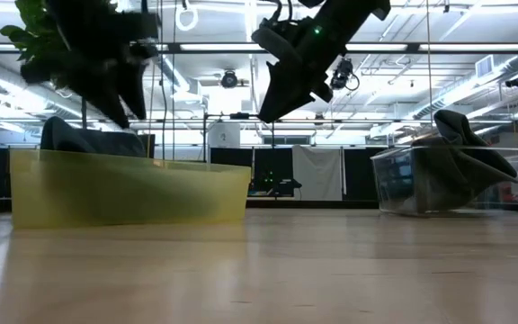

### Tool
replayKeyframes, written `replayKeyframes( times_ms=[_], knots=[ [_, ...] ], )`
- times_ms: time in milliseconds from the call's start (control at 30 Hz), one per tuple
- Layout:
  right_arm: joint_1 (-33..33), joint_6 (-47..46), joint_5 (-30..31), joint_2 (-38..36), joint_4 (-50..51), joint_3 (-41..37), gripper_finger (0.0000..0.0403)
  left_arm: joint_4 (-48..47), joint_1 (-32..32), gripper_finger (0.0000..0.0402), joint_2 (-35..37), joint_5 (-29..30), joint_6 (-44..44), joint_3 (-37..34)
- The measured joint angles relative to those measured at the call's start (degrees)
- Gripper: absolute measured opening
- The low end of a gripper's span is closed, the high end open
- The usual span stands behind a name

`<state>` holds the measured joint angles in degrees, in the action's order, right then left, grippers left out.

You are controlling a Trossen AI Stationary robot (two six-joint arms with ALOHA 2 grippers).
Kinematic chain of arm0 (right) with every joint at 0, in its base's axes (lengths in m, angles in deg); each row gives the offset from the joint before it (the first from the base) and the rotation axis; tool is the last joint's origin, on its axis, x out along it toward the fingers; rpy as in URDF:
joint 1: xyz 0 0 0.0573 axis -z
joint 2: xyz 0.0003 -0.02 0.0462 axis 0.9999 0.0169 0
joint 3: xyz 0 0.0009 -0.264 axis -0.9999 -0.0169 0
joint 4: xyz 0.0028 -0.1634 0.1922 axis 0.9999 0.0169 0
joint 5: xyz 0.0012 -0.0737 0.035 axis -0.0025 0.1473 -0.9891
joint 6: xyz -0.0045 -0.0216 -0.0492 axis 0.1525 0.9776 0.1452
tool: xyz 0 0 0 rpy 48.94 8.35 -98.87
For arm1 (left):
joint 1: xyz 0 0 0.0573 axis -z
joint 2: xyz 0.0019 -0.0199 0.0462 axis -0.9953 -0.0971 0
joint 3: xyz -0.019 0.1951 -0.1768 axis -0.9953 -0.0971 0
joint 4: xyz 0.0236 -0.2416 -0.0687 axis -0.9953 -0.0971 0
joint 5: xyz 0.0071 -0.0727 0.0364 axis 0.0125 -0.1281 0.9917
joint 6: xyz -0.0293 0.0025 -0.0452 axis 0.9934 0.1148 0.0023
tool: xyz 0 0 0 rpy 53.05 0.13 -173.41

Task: Pick & Place hat
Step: Return to Home Position

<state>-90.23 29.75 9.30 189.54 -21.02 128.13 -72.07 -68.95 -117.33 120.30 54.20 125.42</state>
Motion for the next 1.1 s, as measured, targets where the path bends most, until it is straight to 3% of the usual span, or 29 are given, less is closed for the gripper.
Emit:
replayKeyframes(
  times_ms=[167, 367, 467, 567, 700, 800, 900, 1000, 1100],
  knots=[
    [0.0, 4.0, -0.9, -0.1, 2.2, 1.7, 0.0098, -11.6, 0.1, 0.0181, 3.6, 0.0, 3.4, 7.7],
    [-0.4, 7.6, -2.4, -1.2, 24.2, 13.9, 0.0118, -19.9, 0.2, 0.0181, 13.8, 0.0, 15.9, 14.2],
    [-1.1, 9.3, 3.1, -2.2, 33.0, 17.8, 0.0121, -20.6, 0.2, 0.0181, 21.2, 0.1, 20.9, 13.9],
    [-1.8, 9.4, 9.6, -5.0, 34.7, 18.4, 0.0120, -21.4, 0.2, 0.0181, 28.9, 0.8, 23.2, 11.3],
    [-2.4, 11.2, 10.8, -9.7, 33.7, 15.2, 0.0115, -19.5, 0.2, 0.0181, 40.2, 4.2, 25.0, 4.2],
    [-2.6, 16.9, 6.0, -14.1, 27.6, 9.5, 0.0109, -15.4, 0.2, 0.0181, 48.5, 5.1, 25.1, -3.1],
    [-2.6, 23.7, -6.1, -18.7, 20.9, 1.9, 0.0102, -9.6, 0.2, 0.0181, 55.7, 4.5, 23.6, -10.1],
    [-2.6, 27.3, -15.6, -23.7, 12.6, -6.8, 0.0094, -8.5, -0.1, 0.0181, 58.0, -0.4, 21.1, -9.9],
    [-2.0, 26.4, -17.5, -28.9, 5.8, -14.7, 0.0086, -5.0, -0.1, 0.0181, 59.6, 2.3, 19.2, -9.6]
  ],
)
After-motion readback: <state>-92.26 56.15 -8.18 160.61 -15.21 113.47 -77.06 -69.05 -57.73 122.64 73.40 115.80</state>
